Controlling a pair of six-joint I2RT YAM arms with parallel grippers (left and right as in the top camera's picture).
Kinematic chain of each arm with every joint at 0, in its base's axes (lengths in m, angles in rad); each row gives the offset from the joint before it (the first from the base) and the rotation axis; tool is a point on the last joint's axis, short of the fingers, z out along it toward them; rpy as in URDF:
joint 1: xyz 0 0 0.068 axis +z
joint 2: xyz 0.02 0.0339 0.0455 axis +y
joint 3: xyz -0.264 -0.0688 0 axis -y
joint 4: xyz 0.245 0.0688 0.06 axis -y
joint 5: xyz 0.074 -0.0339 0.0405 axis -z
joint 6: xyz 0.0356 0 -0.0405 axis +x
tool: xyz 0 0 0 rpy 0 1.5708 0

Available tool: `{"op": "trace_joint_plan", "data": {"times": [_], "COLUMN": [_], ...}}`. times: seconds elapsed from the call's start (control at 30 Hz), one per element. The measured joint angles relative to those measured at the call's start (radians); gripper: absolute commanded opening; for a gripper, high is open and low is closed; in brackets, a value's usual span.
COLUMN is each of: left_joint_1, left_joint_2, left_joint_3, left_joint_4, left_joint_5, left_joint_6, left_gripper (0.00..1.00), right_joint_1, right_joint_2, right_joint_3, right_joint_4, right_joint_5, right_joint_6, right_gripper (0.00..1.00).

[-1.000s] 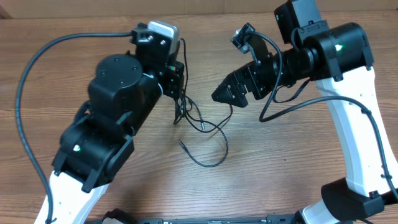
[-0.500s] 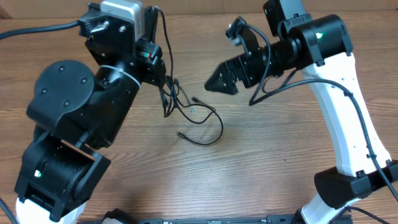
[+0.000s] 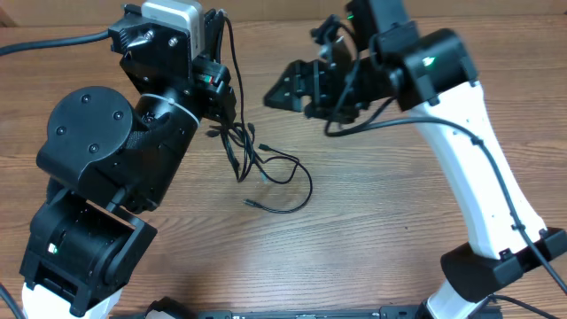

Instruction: Untangle cables

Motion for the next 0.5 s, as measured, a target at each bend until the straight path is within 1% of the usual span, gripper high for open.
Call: {"op": "trace_joint_plan", "data": {"times": [0.07, 0.1, 0.3, 0.37, 0.4, 0.43, 0.47, 0.5], "left_joint_1": [0.000, 0.000, 0.000, 0.000, 0.000, 0.000, 0.000, 0.000], "left_joint_2": [0.000, 0.000, 0.000, 0.000, 0.000, 0.000, 0.000, 0.000], "left_joint_3": [0.000, 0.000, 0.000, 0.000, 0.000, 0.000, 0.000, 0.000], "left_joint_4": [0.000, 0.000, 0.003, 0.004, 0.005, 0.006, 0.008, 0.008], "left_joint_5": [0.000, 0.000, 0.000, 0.000, 0.000, 0.000, 0.000, 0.003], "left_joint_6": [0.000, 0.000, 0.000, 0.000, 0.000, 0.000, 0.000, 0.000], "left_gripper": [0.04, 0.04, 0.04, 0.04, 0.04, 0.04, 0.04, 0.04], "right_joint_1": [0.040, 0.056, 0.125, 0.135, 0.138, 0.141, 0.145, 0.148], "right_joint_2": [0.000, 0.000, 0.008, 0.009, 0.009, 0.009, 0.010, 0.011], "right_joint_3": [0.000, 0.000, -0.010, -0.039, -0.061, -0.092, -0.117, -0.150], "right_joint_4": [0.017, 0.021, 0.027, 0.042, 0.056, 0.075, 0.091, 0.116], "right_joint_5": [0.034, 0.047, 0.090, 0.095, 0.098, 0.098, 0.100, 0.099], "right_joint_6": [0.051, 0.072, 0.143, 0.151, 0.153, 0.156, 0.154, 0.162], "right_gripper": [0.75, 0.73, 0.74, 0.72, 0.58, 0.26, 0.04, 0.04]}}
